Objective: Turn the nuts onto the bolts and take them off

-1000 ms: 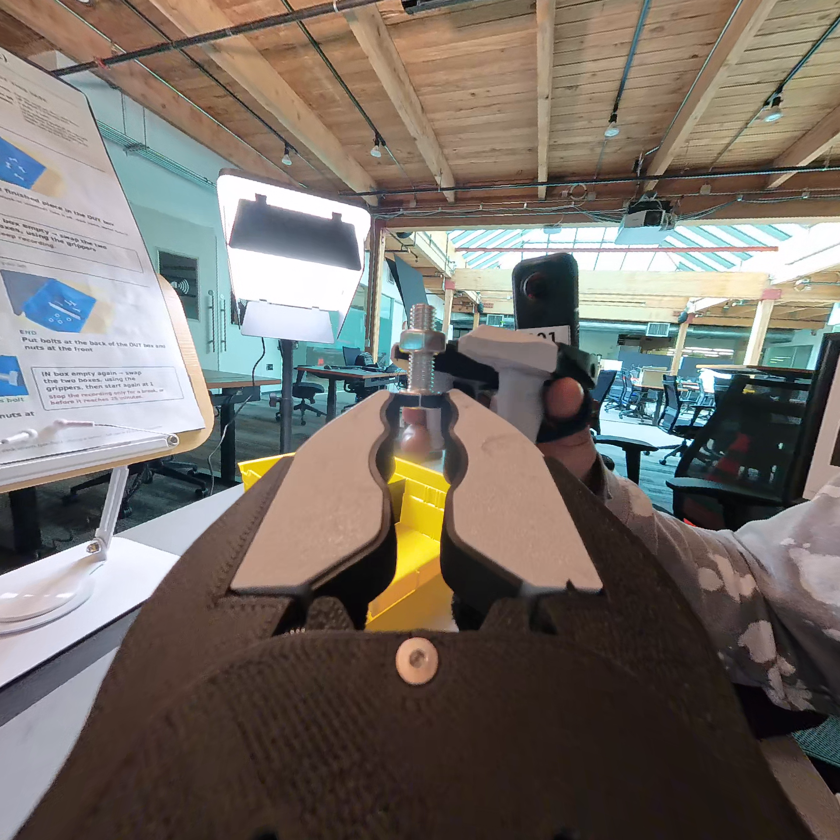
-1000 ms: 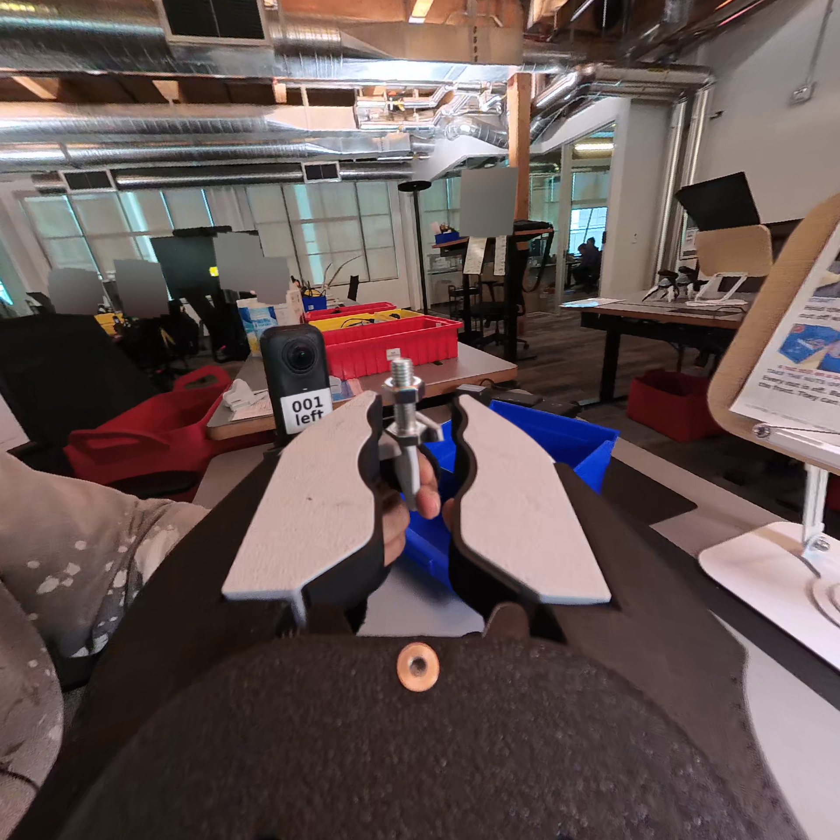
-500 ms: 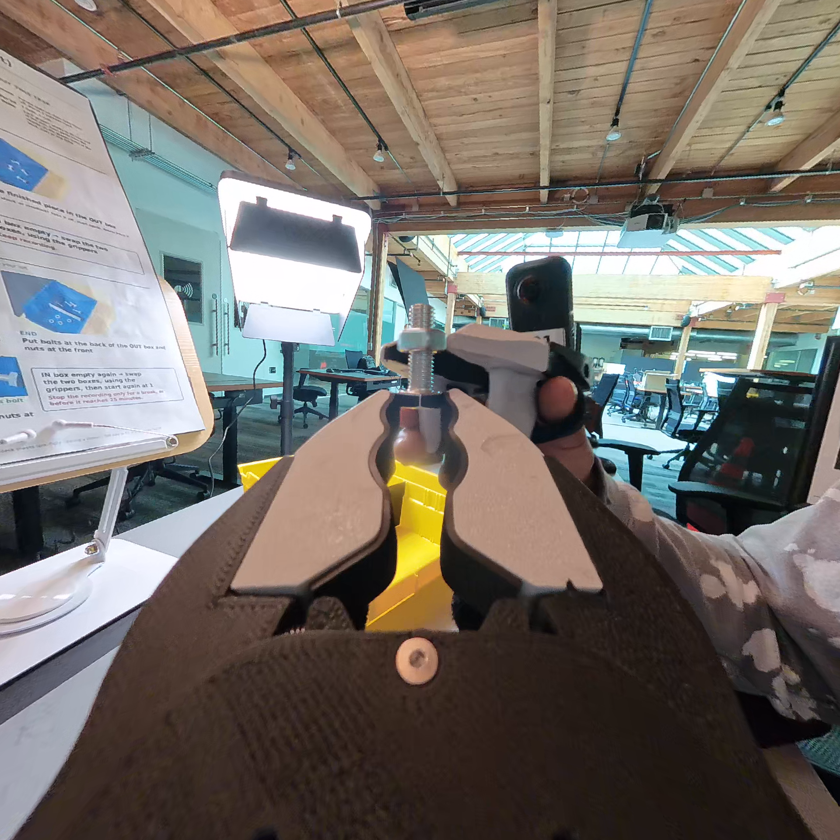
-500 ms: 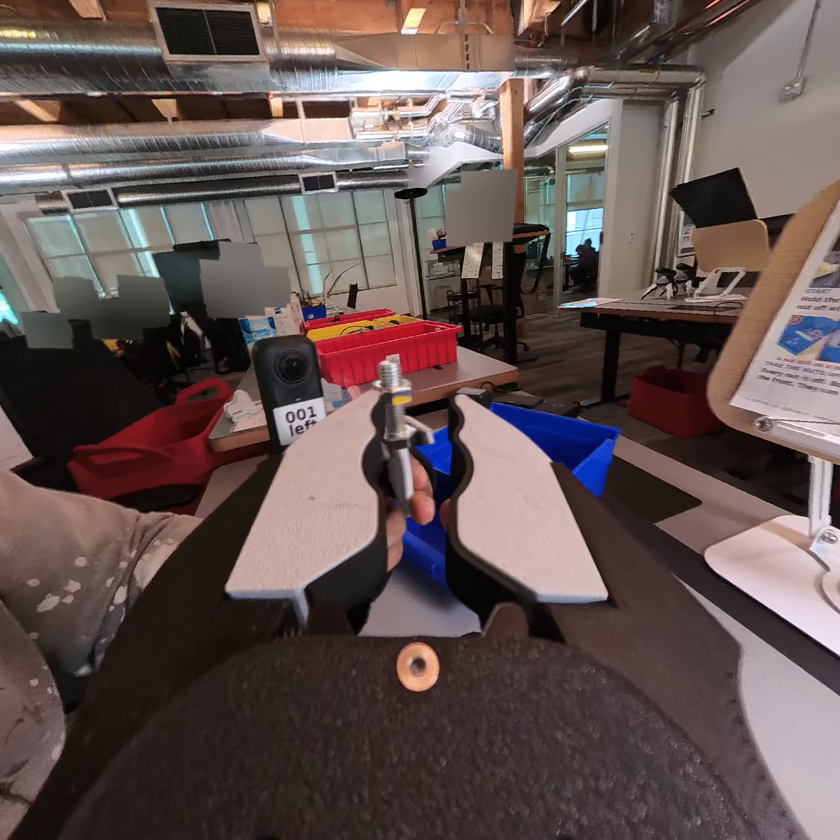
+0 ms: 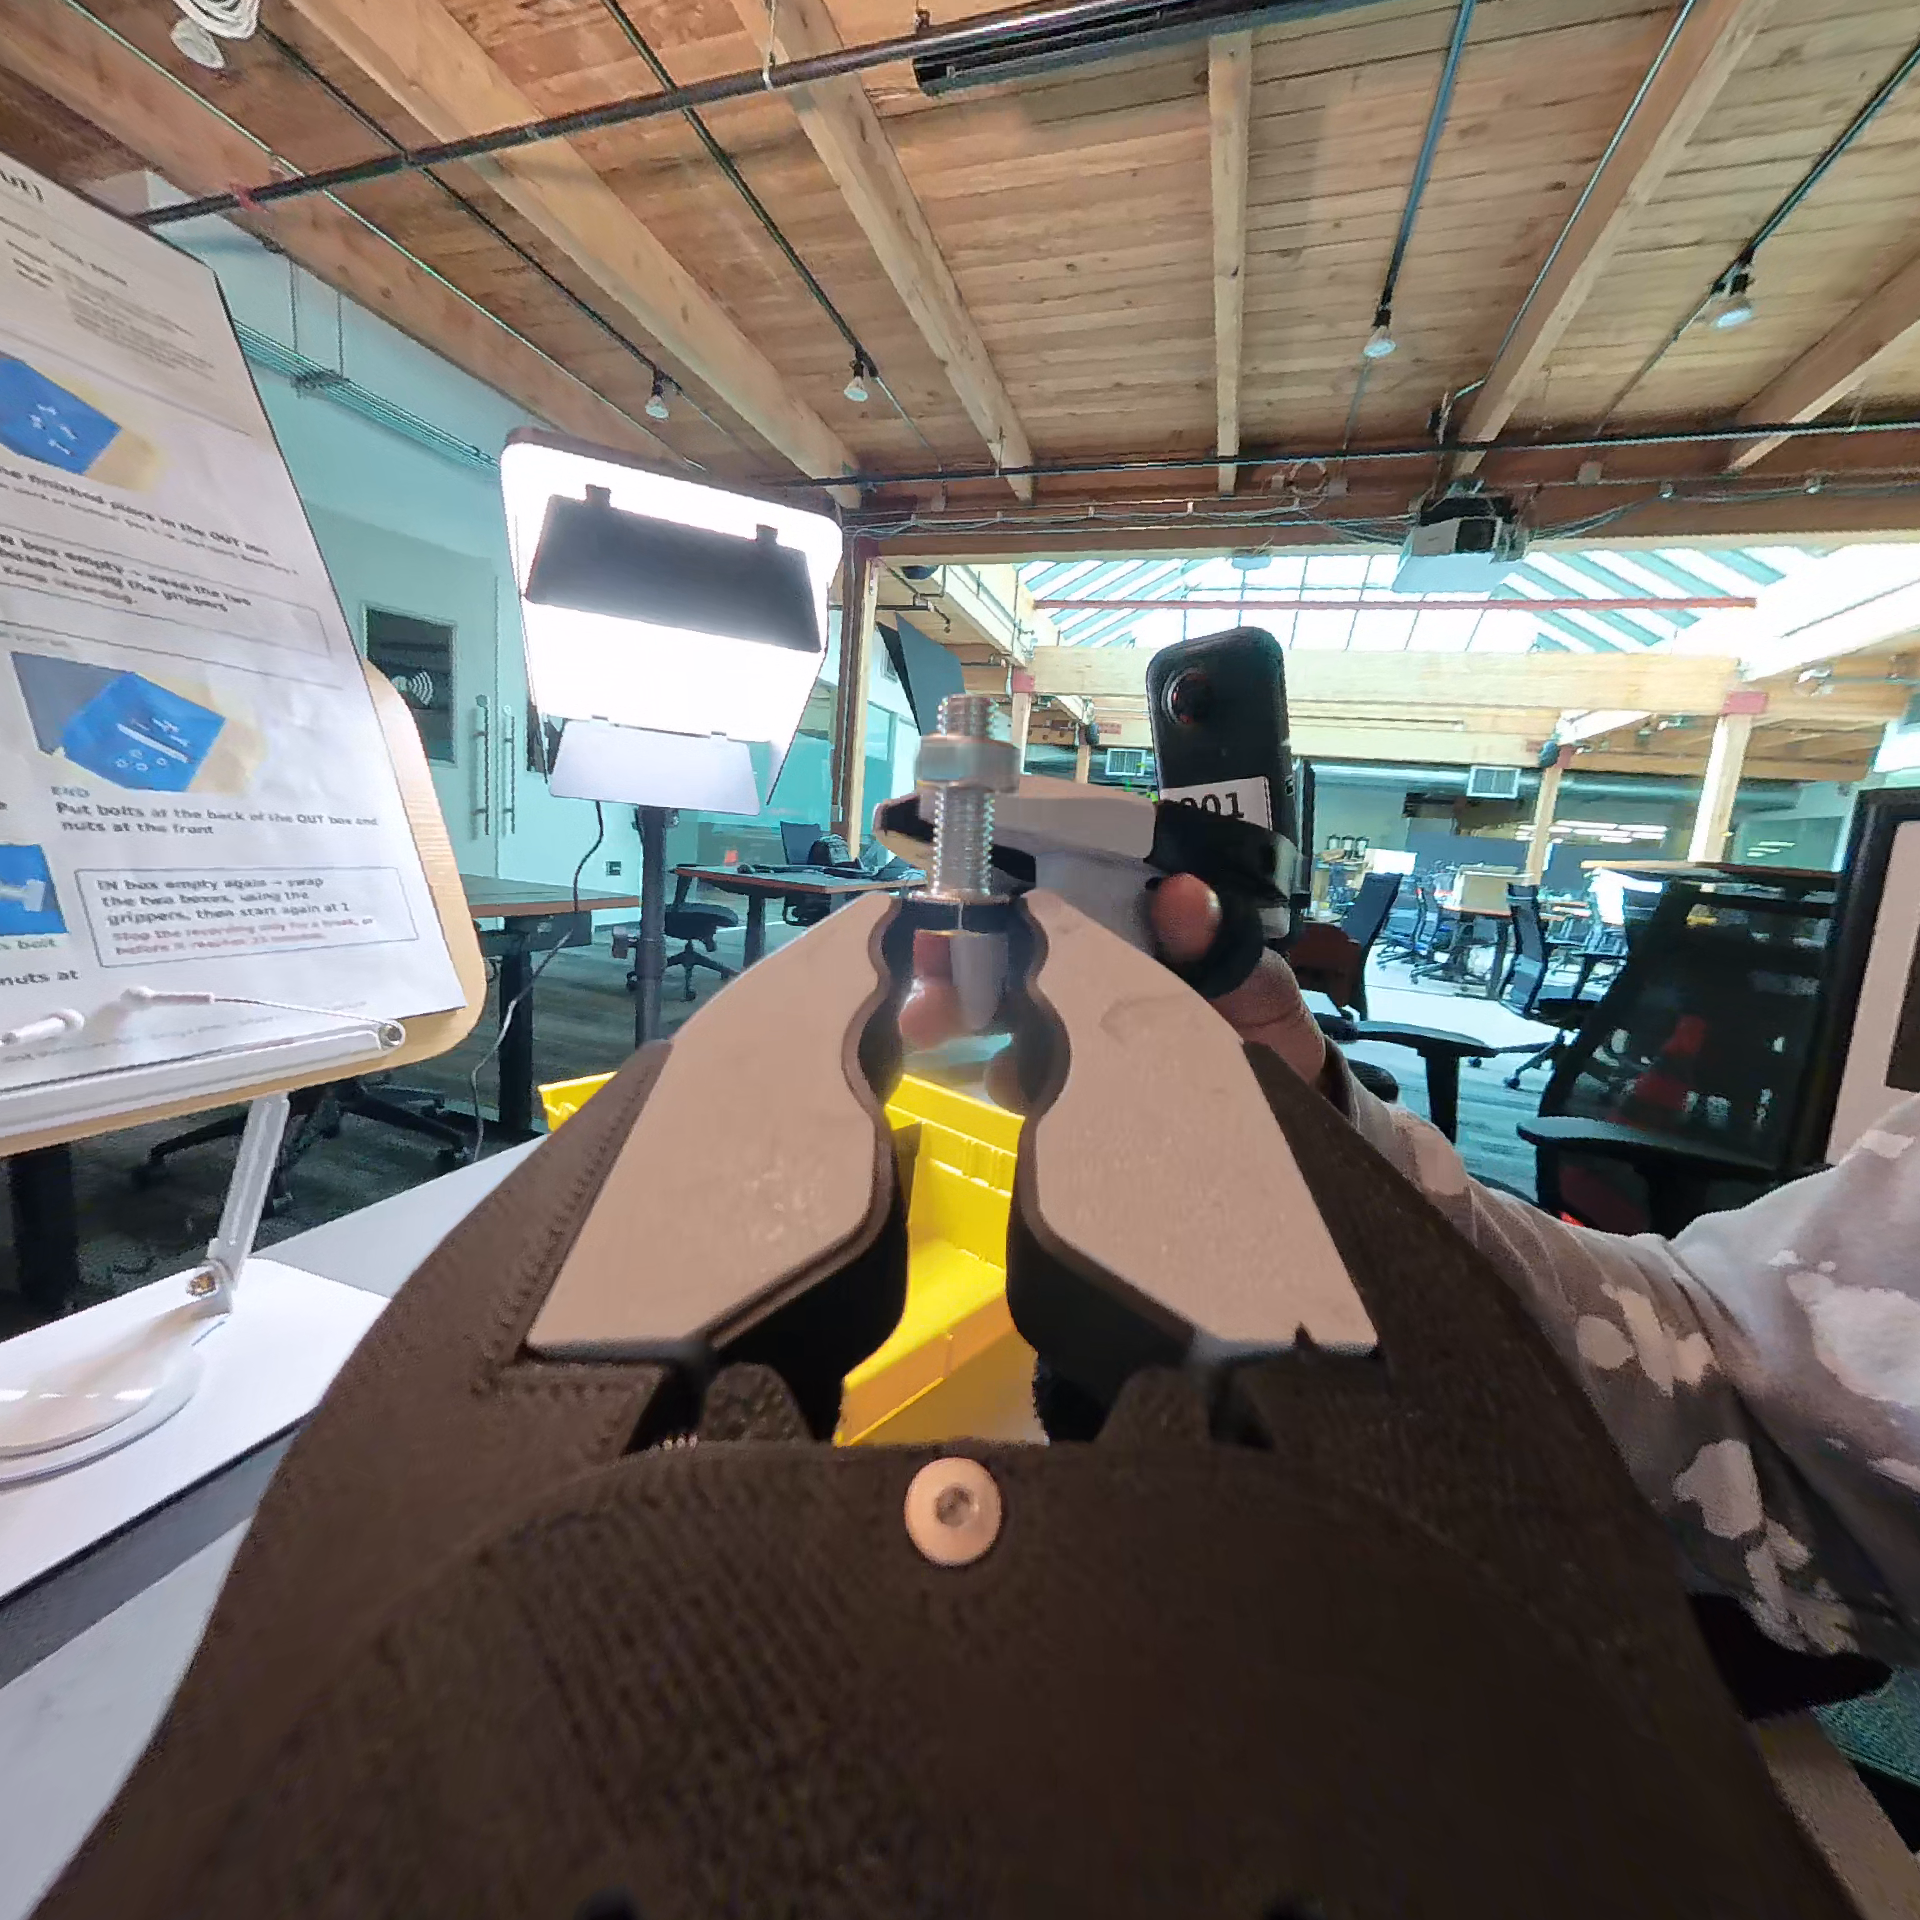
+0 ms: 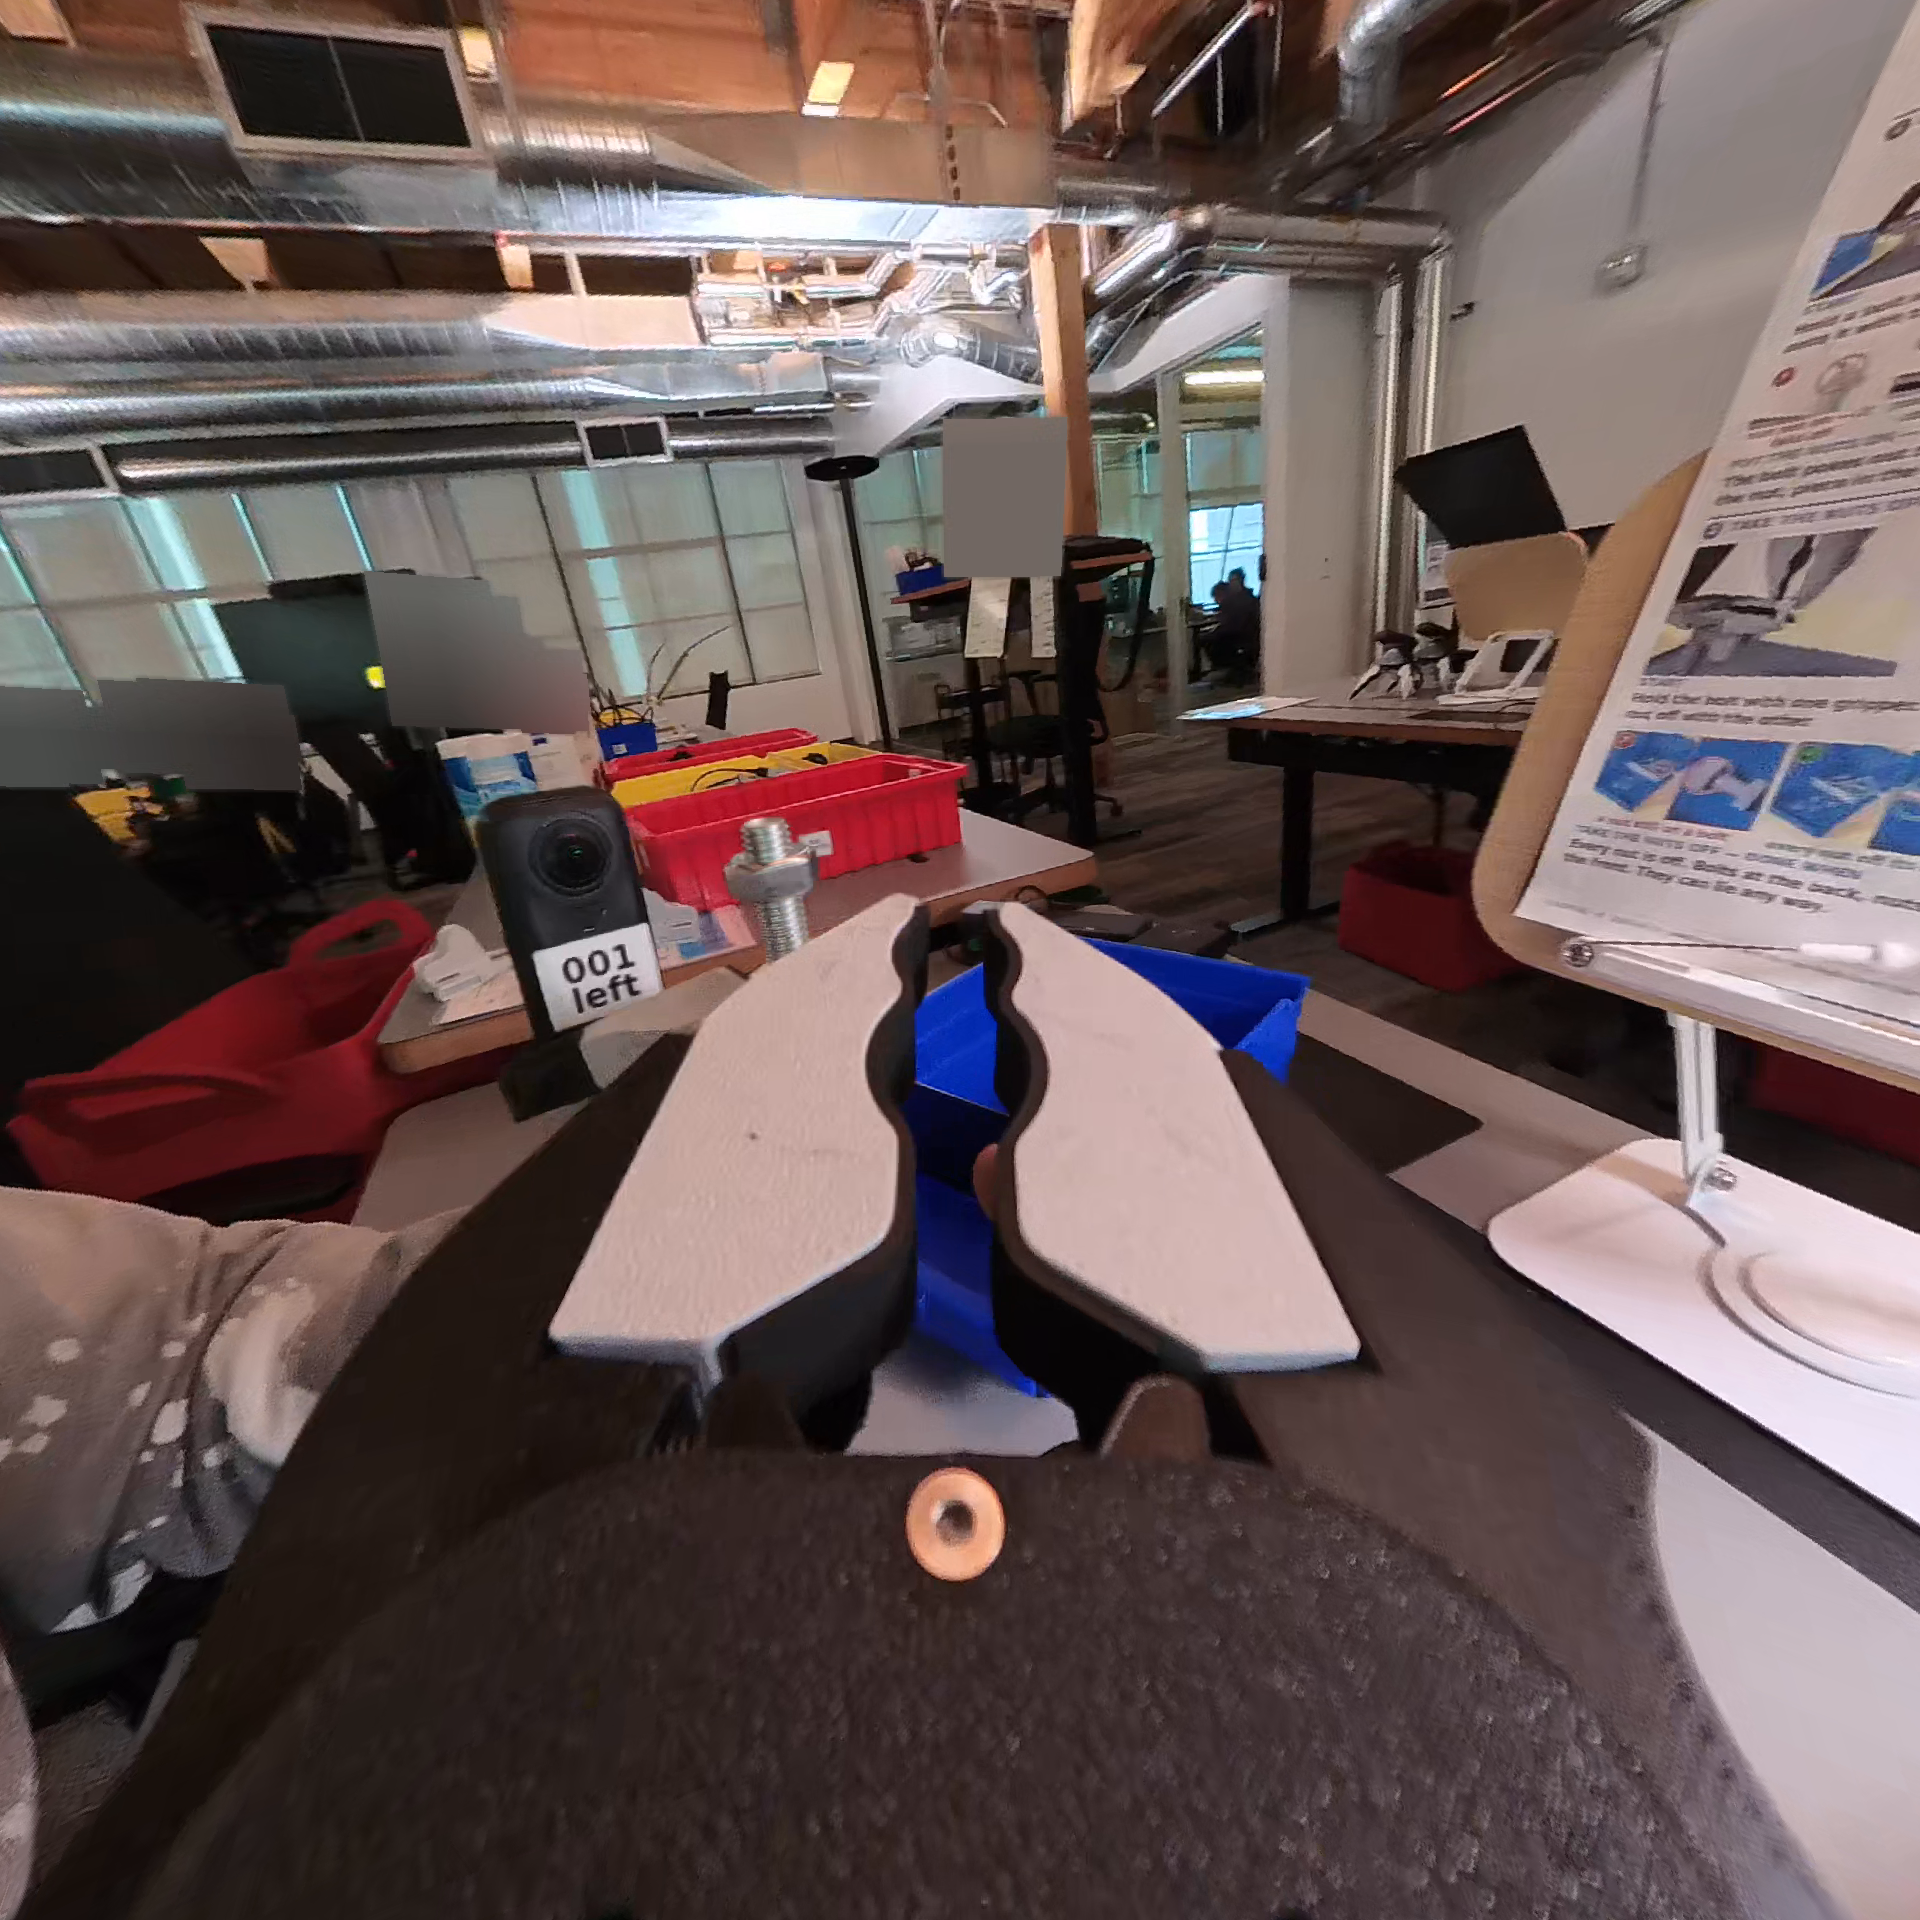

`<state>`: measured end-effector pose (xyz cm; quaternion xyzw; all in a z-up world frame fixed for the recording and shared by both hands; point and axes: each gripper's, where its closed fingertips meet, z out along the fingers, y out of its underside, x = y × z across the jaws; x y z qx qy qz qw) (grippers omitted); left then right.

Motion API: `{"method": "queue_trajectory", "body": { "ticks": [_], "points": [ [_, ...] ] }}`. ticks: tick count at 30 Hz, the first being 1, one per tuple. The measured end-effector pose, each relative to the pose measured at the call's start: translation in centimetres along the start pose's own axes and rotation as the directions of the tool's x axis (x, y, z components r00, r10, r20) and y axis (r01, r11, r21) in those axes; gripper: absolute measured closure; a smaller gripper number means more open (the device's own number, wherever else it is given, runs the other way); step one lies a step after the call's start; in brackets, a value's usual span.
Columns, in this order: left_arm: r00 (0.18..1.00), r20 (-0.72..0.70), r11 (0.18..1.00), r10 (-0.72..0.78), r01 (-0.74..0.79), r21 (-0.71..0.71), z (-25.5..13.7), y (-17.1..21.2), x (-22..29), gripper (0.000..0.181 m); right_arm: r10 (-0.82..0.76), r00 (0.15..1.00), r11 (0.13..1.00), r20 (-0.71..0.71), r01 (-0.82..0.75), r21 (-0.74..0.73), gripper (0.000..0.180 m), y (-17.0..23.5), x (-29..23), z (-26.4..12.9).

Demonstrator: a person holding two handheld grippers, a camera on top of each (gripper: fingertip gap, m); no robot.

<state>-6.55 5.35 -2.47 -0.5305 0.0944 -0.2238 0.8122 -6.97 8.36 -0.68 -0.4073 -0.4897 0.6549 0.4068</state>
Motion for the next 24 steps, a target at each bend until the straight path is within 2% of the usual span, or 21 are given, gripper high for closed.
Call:
{"method": "queue_trajectory", "body": {
  "ticks": [4, 7, 9, 11, 12, 16, 19, 21, 22, 24],
  "points": [
    [1.000, 0.007, 1.000, 0.000, 0.000, -0.010, 0.1, 0.3, -0.1, 0.163, -0.003, 0.996, 1.000, 0.085, 0.003, -0.010, 0.153, 0.1, -2.0, 0.4],
    [1.000, 0.001, 1.000, 0.001, -0.001, -0.024, 0.3, 0.8, 0.1, 0.163, 0.000, 0.994, 1.000, 0.109, 0.003, -0.029, 0.149, 0.7, -2.9, 1.0],
    [1.000, -0.001, 1.000, -0.001, 0.001, -0.024, 0.3, 0.7, 0.3, 0.163, 0.007, 0.996, 1.000, 0.094, -0.005, -0.025, 0.149, 0.7, -2.5, 1.0],
    [1.000, -0.017, 1.000, -0.011, 0.011, 0.002, 0.1, 0.2, 0.3, 0.163, 0.030, 0.999, 1.000, 0.036, -0.030, 0.004, 0.170, 0.1, -1.2, 0.5],
    [1.000, -0.010, 1.000, 0.000, 0.000, -0.001, 0.1, 0.1, 0.3, 0.163, 0.024, 1.000, 1.000, 0.018, -0.025, 0.019, 0.171, -0.2, -0.7, 0.2],
    [1.000, -0.001, 1.000, 0.005, -0.005, -0.013, 0.2, 0.3, 0.1, 0.163, 0.015, 0.996, 1.000, 0.082, -0.015, 0.005, 0.153, -0.3, -2.0, 0.3],
    [1.000, -0.007, 1.000, 0.003, -0.003, -0.026, 0.3, 0.9, 0.3, 0.163, -0.010, 0.995, 1.000, 0.097, 0.012, -0.023, 0.148, 0.4, -2.9, 0.9],
    [1.000, -0.005, 1.000, 0.001, -0.001, -0.020, 0.3, 0.7, 0.4, 0.163, -0.013, 0.997, 1.000, 0.076, 0.014, -0.014, 0.148, 0.4, -2.4, 0.9],
    [1.000, -0.009, 1.000, -0.007, 0.007, -0.006, 0.2, 0.5, 0.3, 0.163, 0.003, 0.999, 1.000, 0.044, -0.003, -0.008, 0.164, 0.2, -1.6, 0.6],
    [1.000, -0.008, 1.000, 0.003, -0.003, 0.000, 0.1, 0.0, 0.2, 0.163, 0.001, 1.000, 1.000, -0.022, 0.000, 0.025, 0.171, -0.5, -0.1, 0.0]
  ]
}}
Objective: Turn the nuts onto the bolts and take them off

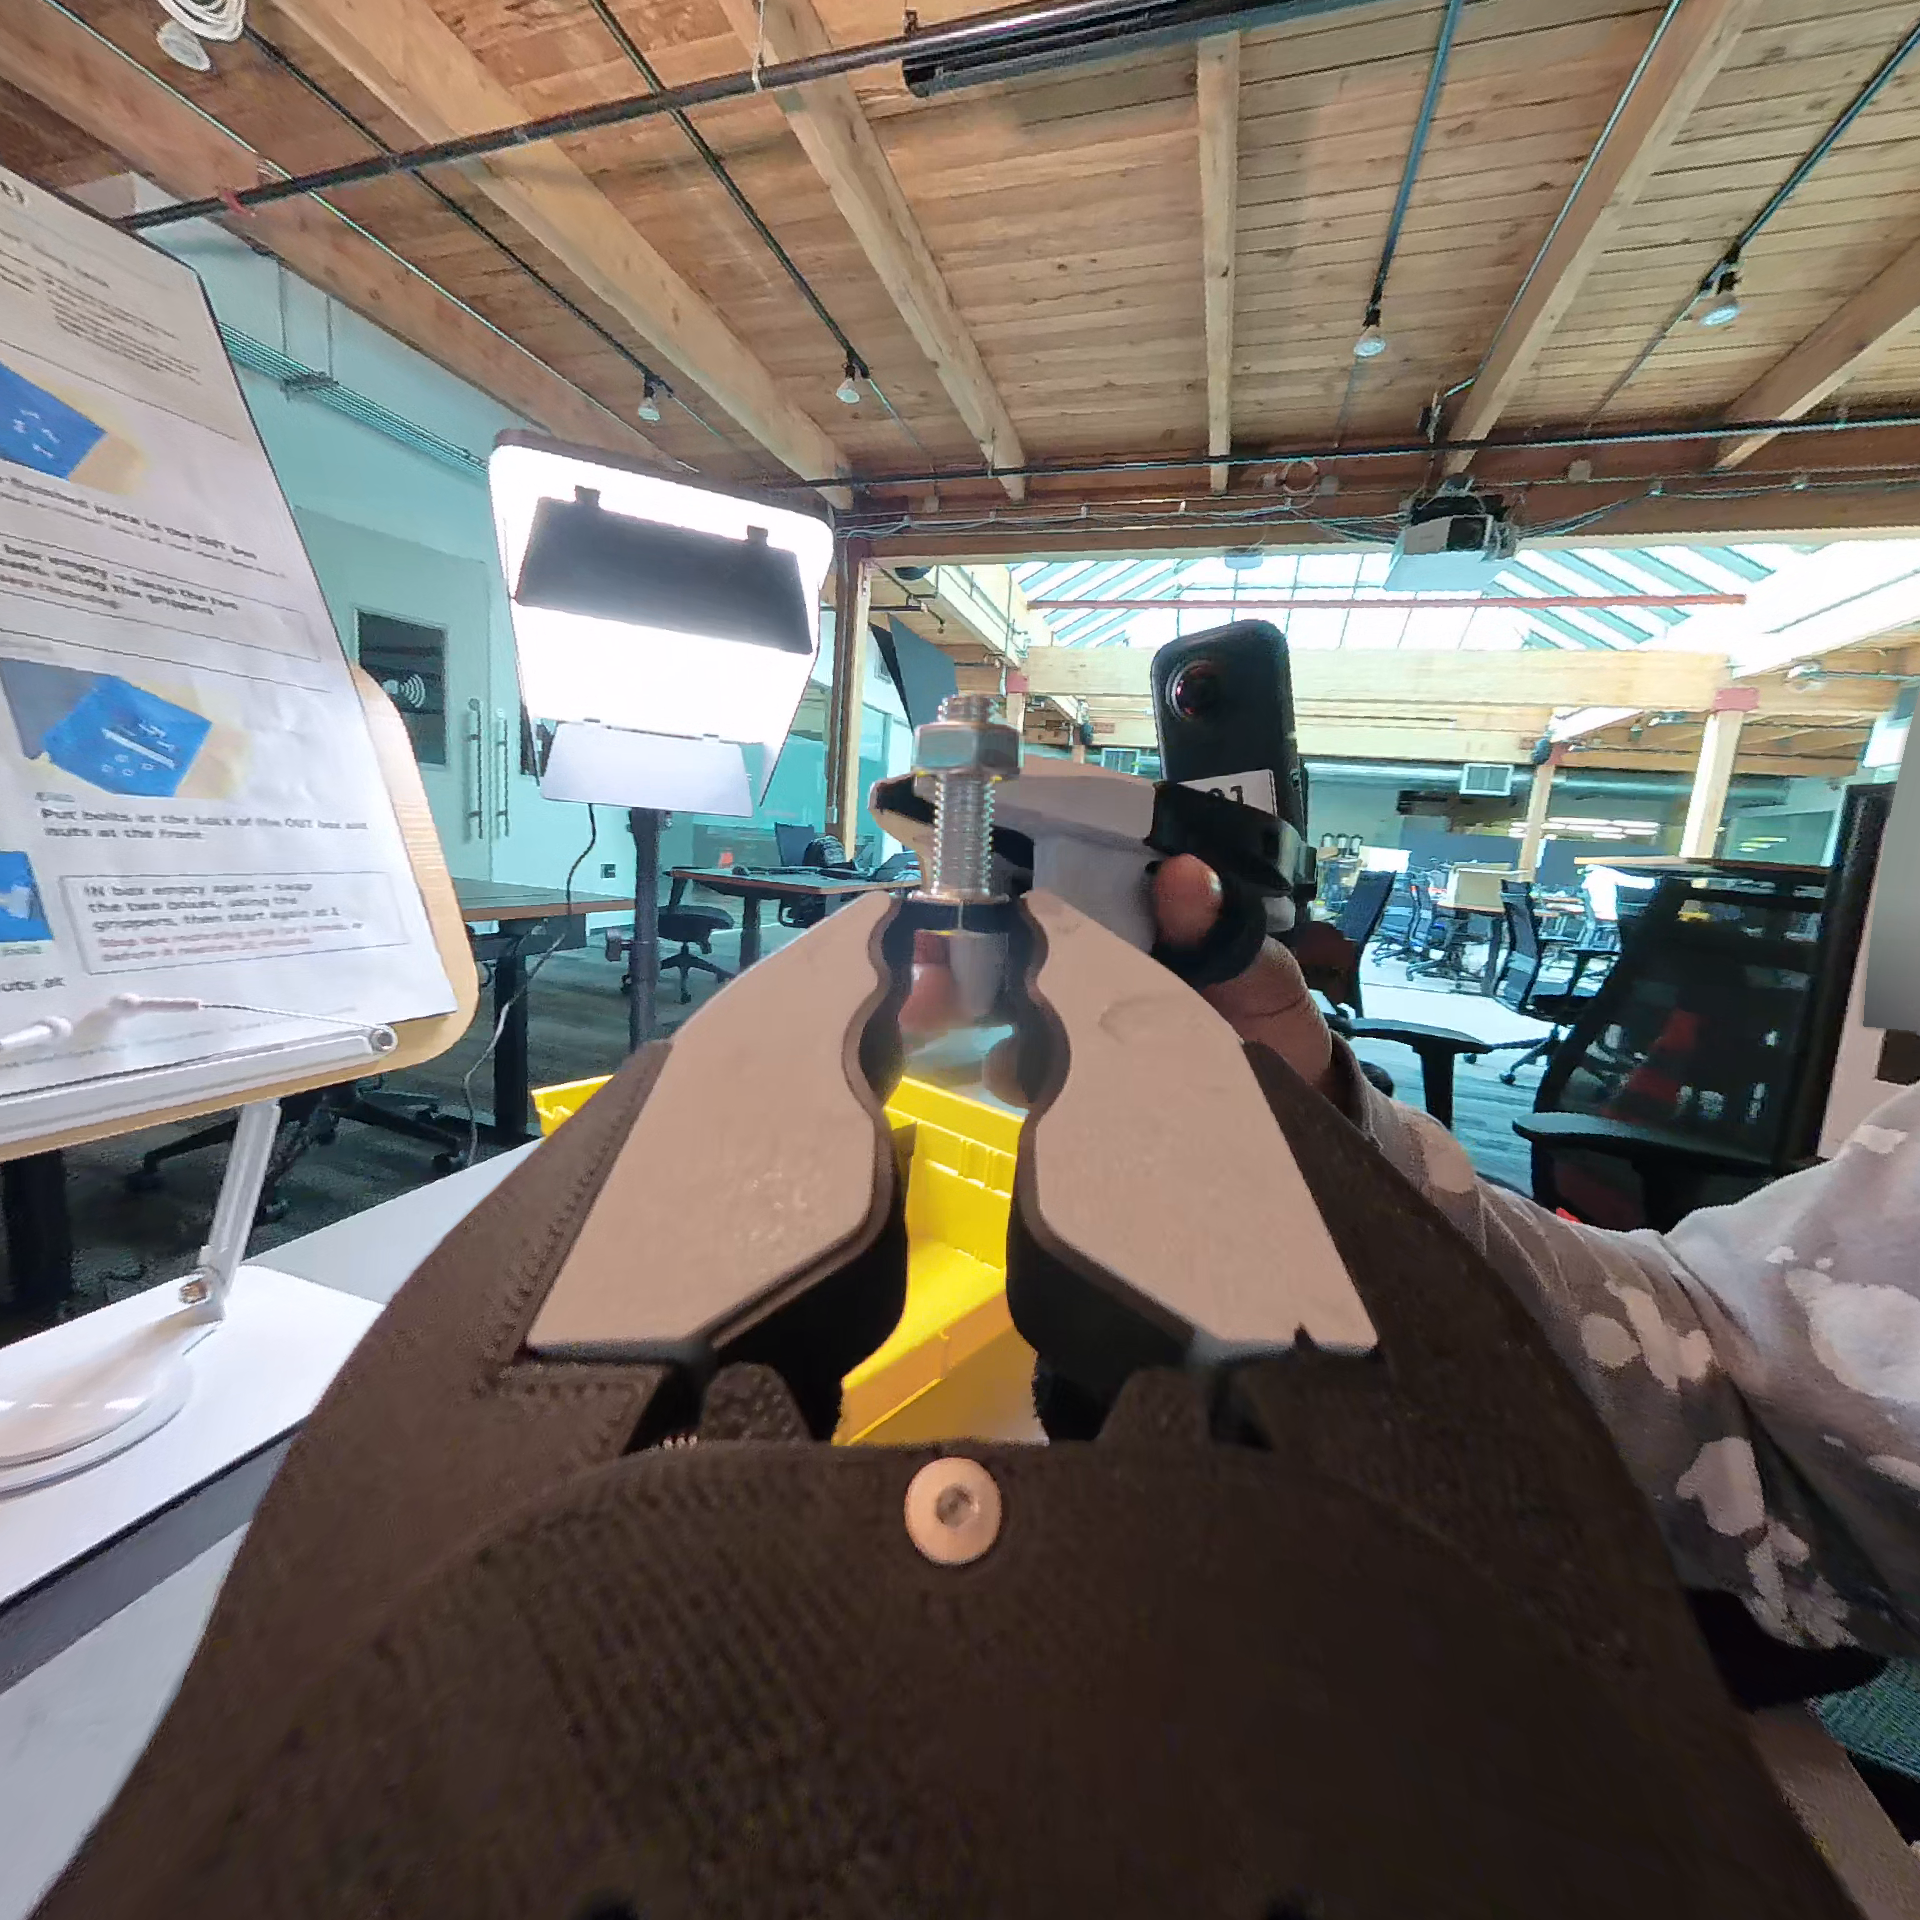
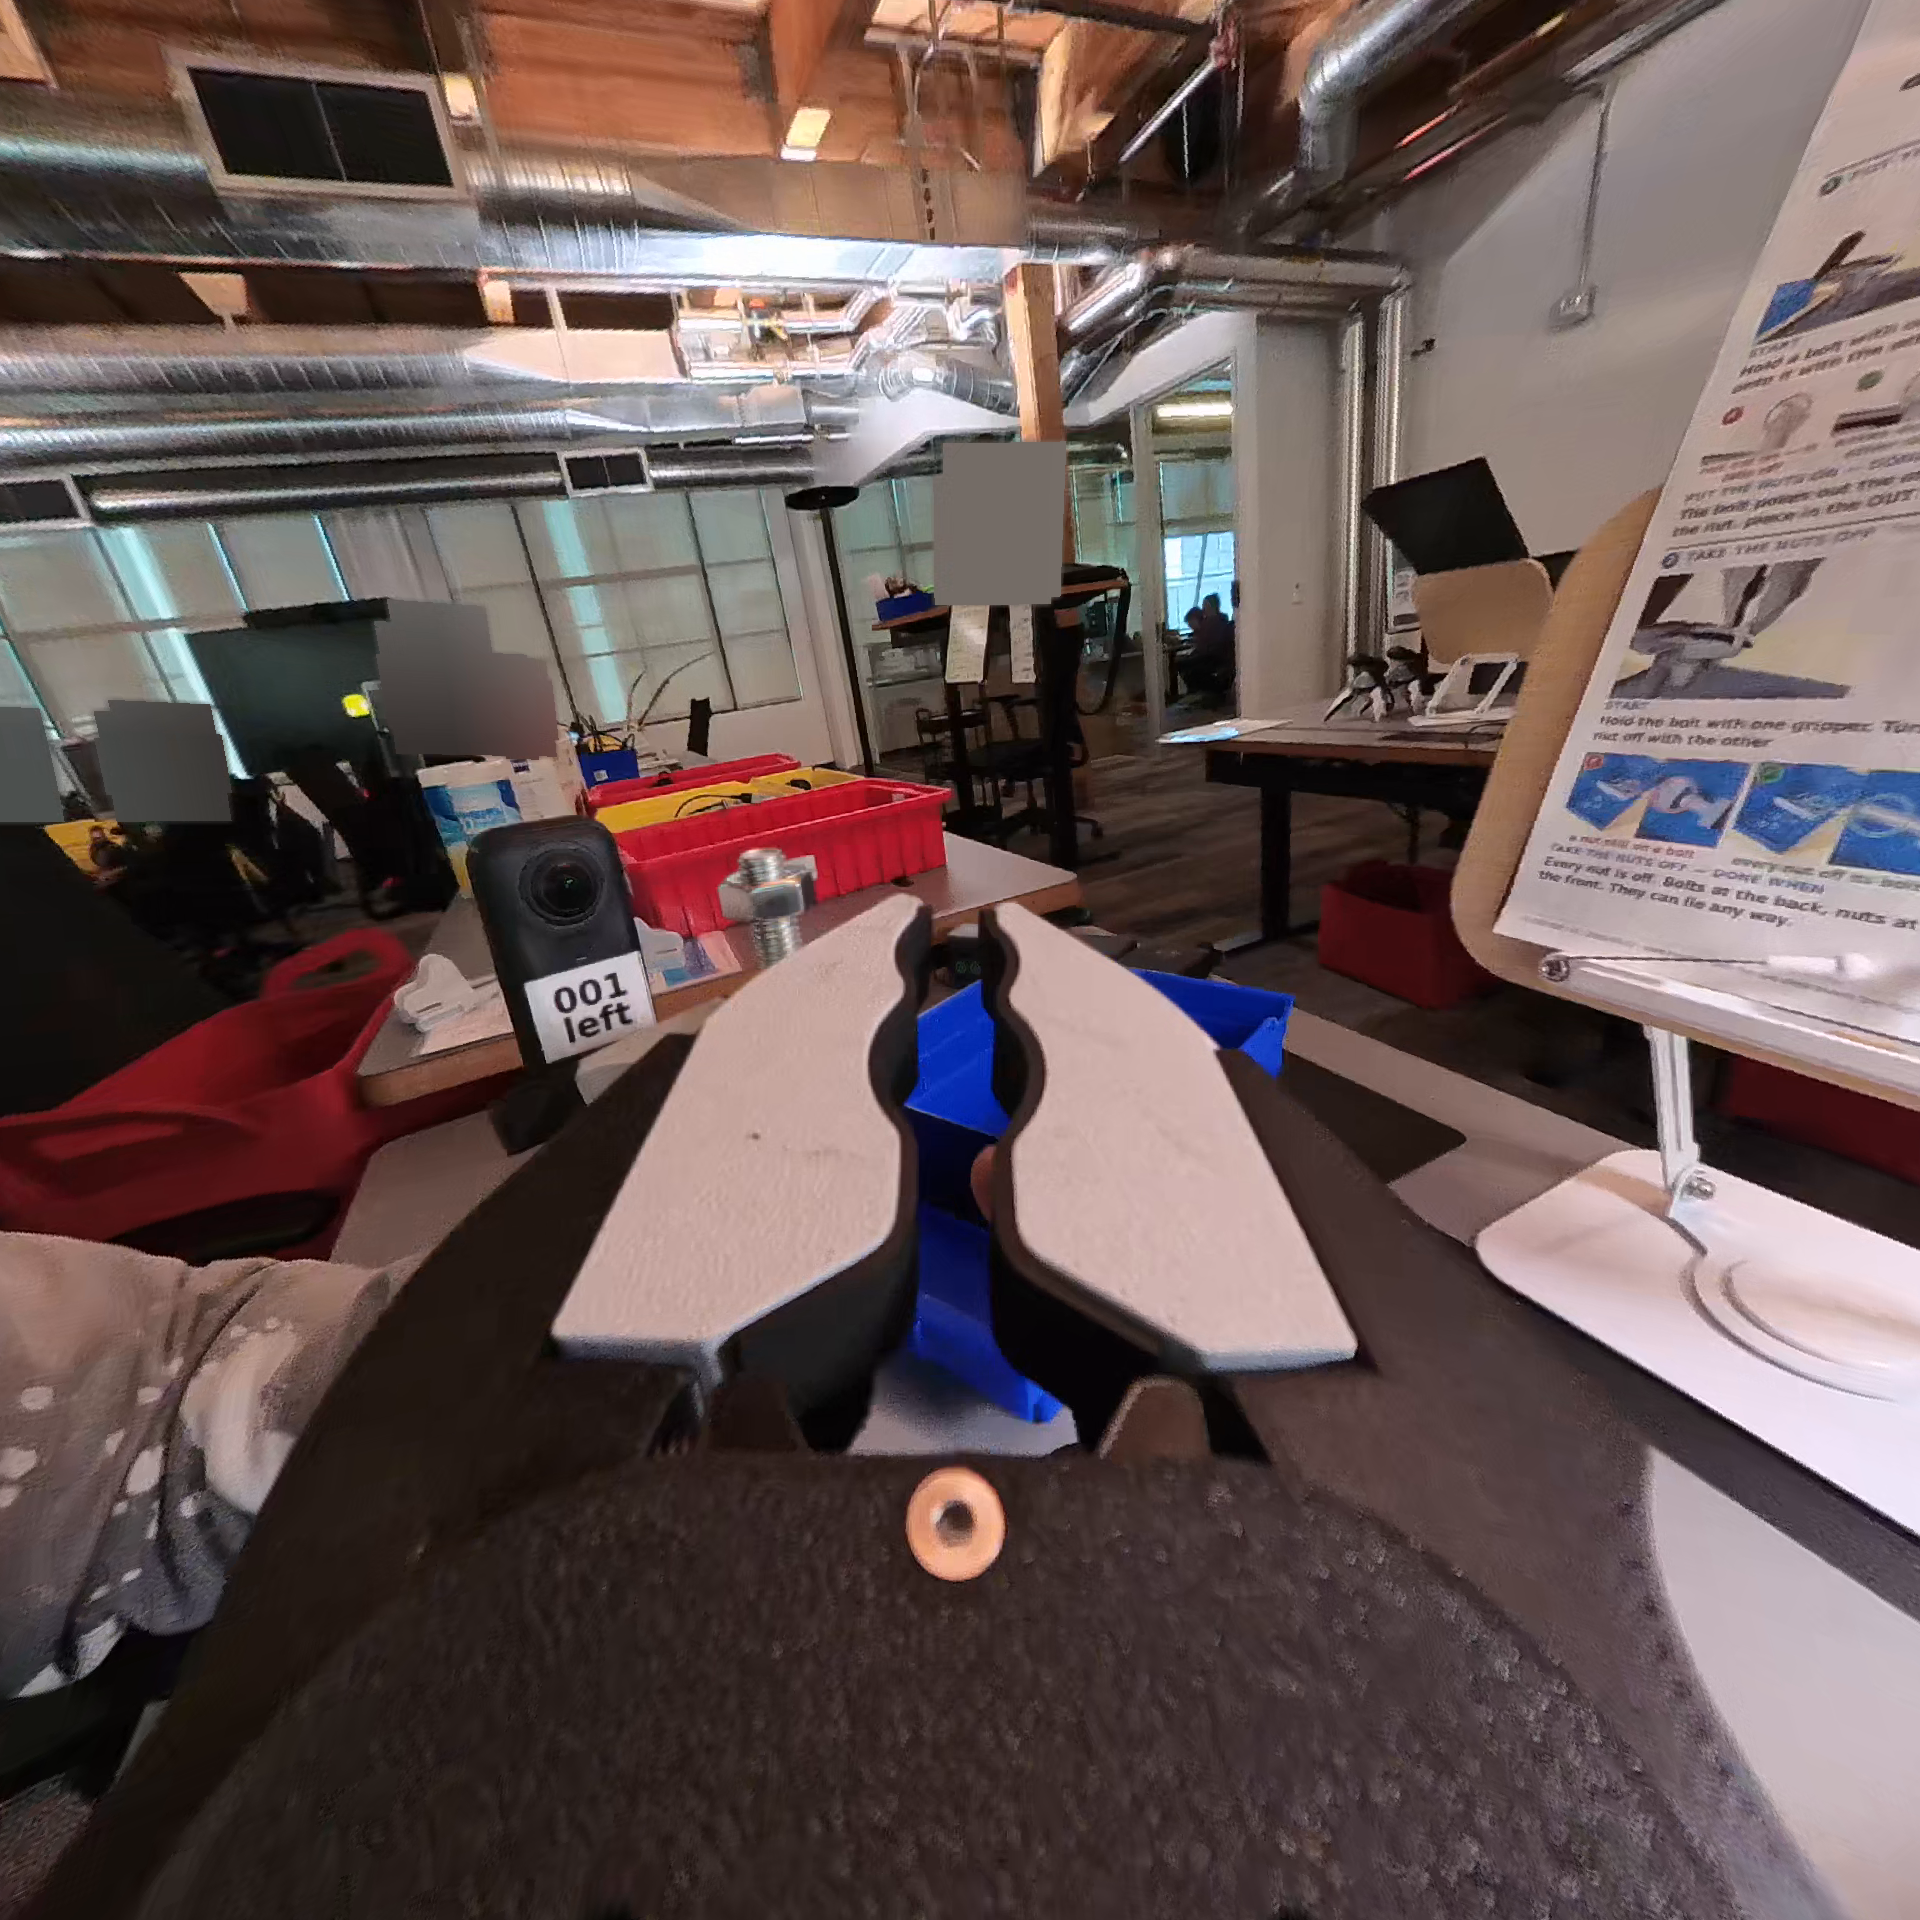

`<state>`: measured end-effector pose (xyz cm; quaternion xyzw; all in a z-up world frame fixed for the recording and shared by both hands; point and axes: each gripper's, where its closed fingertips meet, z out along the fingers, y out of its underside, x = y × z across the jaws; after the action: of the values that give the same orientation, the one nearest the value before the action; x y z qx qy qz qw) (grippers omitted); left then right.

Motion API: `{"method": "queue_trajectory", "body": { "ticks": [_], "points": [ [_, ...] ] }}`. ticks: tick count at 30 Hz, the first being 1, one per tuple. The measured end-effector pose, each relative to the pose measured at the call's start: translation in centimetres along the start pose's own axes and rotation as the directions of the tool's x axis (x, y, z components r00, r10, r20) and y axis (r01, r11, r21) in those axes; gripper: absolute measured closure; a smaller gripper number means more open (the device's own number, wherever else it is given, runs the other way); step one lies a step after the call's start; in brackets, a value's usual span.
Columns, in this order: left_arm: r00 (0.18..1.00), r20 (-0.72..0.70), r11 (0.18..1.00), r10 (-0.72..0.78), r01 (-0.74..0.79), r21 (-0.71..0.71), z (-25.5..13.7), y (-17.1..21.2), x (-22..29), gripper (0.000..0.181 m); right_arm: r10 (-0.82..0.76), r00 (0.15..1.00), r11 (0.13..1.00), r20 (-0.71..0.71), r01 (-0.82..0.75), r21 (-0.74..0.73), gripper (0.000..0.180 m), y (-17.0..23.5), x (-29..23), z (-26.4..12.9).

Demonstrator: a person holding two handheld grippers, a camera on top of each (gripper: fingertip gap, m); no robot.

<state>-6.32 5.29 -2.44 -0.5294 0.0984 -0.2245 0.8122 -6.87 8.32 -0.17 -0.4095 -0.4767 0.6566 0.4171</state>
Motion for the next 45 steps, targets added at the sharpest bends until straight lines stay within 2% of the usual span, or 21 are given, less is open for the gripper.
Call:
{"method": "queue_trajectory", "body": {
  "ticks": [7, 10, 12, 13, 19, 22, 23, 24, 25, 32, 35, 36, 38, 43, 45],
  "points": [
    [1.000, 0.010, 1.000, -0.002, 0.002, -0.031, 0.3, 0.9, -0.1, 0.162, -0.020, 0.995, 0.999, 0.100, 0.025, -0.044, 0.146, 0.9, -2.7, 0.9],
    [1.000, 0.020, 0.999, -0.003, 0.004, -0.036, 0.3, 0.8, -0.1, 0.163, -0.022, 0.997, 0.999, 0.078, 0.025, -0.043, 0.146, 1.0, -2.0, 0.9],
    [1.000, 0.014, 1.000, -0.017, 0.017, -0.009, 0.0, 0.3, -0.3, 0.163, -0.001, 1.000, 1.000, 0.008, 0.002, -0.015, 0.166, 0.4, -0.5, 0.4],
    [1.000, 0.024, 1.000, -0.006, 0.006, -0.012, 0.0, 0.2, -0.5, 0.162, -0.004, 1.000, 1.000, -0.006, 0.004, 0.002, 0.167, 0.1, -0.1, 0.2],
    [1.000, 0.030, 1.000, 0.004, -0.003, -0.022, 0.2, 0.5, -0.3, 0.163, 0.005, 0.996, 1.000, 0.087, -0.003, -0.025, 0.147, 0.7, -2.2, 0.8],
    [0.999, 0.028, 1.000, 0.015, -0.014, -0.022, 0.3, 0.6, -0.1, 0.163, 0.010, 0.996, 1.000, 0.085, -0.008, -0.025, 0.146, 0.9, -2.3, 1.0],
    [0.999, 0.035, 1.000, 0.012, -0.012, -0.017, 0.2, 0.4, -0.2, 0.163, 0.013, 0.997, 1.000, 0.071, -0.012, -0.017, 0.150, 0.8, -1.8, 0.9],
    [1.000, 0.022, 1.000, 0.006, -0.006, 0.000, 0.1, 0.1, -0.1, 0.163, 0.020, 1.000, 1.000, 0.017, -0.020, -0.001, 0.167, 0.4, -0.8, 0.6],
    [1.000, 0.025, 1.000, 0.005, -0.005, 0.004, 0.0, -0.1, -0.2, 0.163, 0.019, 1.000, 1.000, -0.014, -0.019, 0.024, 0.169, 0.0, 0.0, 0.3],
    [0.999, 0.037, 1.000, 0.018, -0.017, -0.021, 0.2, 0.5, -0.3, 0.162, 0.002, 0.997, 1.000, 0.076, -0.001, -0.011, 0.146, 0.6, -2.2, 0.9],
    [0.999, 0.037, 1.000, 0.018, -0.017, -0.021, 0.3, 0.6, -0.2, 0.163, -0.009, 0.998, 1.000, 0.062, 0.010, -0.013, 0.147, 0.7, -2.0, 1.0],
    [0.999, 0.037, 1.000, 0.007, -0.007, -0.008, 0.1, 0.3, -0.3, 0.163, 0.004, 1.000, 1.000, 0.031, -0.004, -0.002, 0.161, 0.5, -1.3, 0.8],
    [0.999, 0.036, 1.000, 0.014, -0.014, 0.000, 0.0, -0.1, -0.4, 0.162, 0.009, 1.000, 0.999, -0.017, -0.008, 0.036, 0.169, -0.2, -0.1, 0.2],
    [0.999, 0.039, 1.000, 0.020, -0.019, -0.015, 0.1, 0.4, -0.4, 0.163, -0.008, 0.998, 1.000, 0.060, 0.007, 0.013, 0.149, 0.1, -2.2, 0.8],
    [0.999, 0.034, 1.000, 0.021, -0.020, -0.023, 0.3, 0.7, -0.2, 0.163, -0.016, 0.998, 1.000, 0.065, 0.016, -0.002, 0.147, 0.5, -2.6, 1.1]
  ]
}}
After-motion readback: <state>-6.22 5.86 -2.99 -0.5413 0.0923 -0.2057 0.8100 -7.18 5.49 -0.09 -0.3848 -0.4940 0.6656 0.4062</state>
